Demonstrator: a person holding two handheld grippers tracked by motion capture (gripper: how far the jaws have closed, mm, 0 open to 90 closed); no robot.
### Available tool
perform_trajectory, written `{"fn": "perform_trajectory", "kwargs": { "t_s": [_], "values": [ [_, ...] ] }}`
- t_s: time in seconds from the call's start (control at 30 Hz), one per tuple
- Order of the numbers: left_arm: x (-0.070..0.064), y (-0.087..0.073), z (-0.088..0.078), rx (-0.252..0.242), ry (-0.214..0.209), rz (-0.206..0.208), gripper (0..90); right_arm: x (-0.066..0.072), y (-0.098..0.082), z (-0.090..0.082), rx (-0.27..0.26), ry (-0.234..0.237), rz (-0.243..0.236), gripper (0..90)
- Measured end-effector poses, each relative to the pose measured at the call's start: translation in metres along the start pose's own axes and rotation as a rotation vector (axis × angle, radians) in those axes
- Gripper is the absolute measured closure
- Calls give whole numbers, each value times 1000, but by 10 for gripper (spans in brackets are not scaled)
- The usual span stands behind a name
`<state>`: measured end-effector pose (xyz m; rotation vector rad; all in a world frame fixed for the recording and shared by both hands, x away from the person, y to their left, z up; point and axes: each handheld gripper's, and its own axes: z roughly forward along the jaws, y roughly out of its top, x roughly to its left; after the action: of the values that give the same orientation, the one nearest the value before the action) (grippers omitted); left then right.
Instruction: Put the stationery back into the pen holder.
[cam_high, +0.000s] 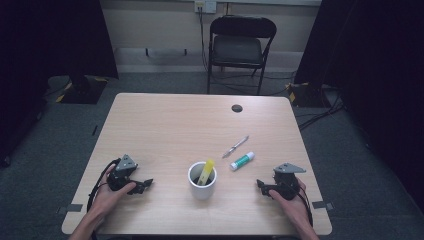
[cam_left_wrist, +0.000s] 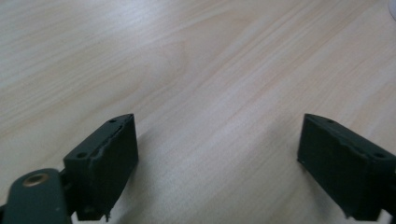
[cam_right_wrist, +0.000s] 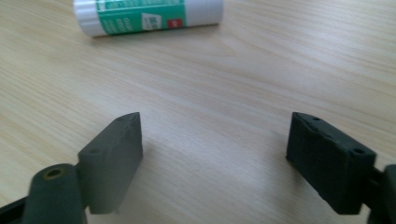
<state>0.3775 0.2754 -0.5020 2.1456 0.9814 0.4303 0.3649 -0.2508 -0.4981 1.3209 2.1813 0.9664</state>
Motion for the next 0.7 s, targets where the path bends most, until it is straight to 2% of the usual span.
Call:
{"fn": "perform_trajectory", "kwargs": {
  "t_s": [0.13,0.27,0.47,0.7],
  "values": [
    [0,0,0,1,0,0,109,5,6,2,7,40,6,219],
    [0,0,0,1,0,0,108,15,17,2,-10,76,-34,223],
    [0,0,0,3,-1,4,106,18,40,7,-63,80,-33,261],
    [0,0,0,2,-5,2,105,22,67,28,-78,82,-23,267]
  ]
}}
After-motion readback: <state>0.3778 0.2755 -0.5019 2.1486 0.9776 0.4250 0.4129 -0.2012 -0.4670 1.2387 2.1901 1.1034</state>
